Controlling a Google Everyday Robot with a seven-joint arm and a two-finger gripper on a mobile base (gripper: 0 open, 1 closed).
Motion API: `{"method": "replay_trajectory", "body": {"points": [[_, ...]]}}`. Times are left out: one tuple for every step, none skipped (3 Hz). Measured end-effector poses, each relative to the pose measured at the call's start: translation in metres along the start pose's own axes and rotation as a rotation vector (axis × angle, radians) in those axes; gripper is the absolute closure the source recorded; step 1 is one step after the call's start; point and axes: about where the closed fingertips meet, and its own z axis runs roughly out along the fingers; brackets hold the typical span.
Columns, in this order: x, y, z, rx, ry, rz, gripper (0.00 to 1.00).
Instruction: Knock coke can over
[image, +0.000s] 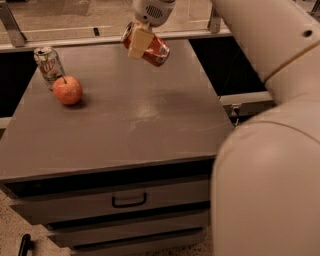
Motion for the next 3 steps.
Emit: {"method": "replay_trajectory", "body": {"points": [[-0.002,-0.004,0.004,0.074,0.029,-0.030,0.84],[-0.002,-0.003,0.009,0.064,0.025,-0.030,0.62],[-0.003,-0.003,0.028,0.024,0.001,-0.019,0.38]]}}
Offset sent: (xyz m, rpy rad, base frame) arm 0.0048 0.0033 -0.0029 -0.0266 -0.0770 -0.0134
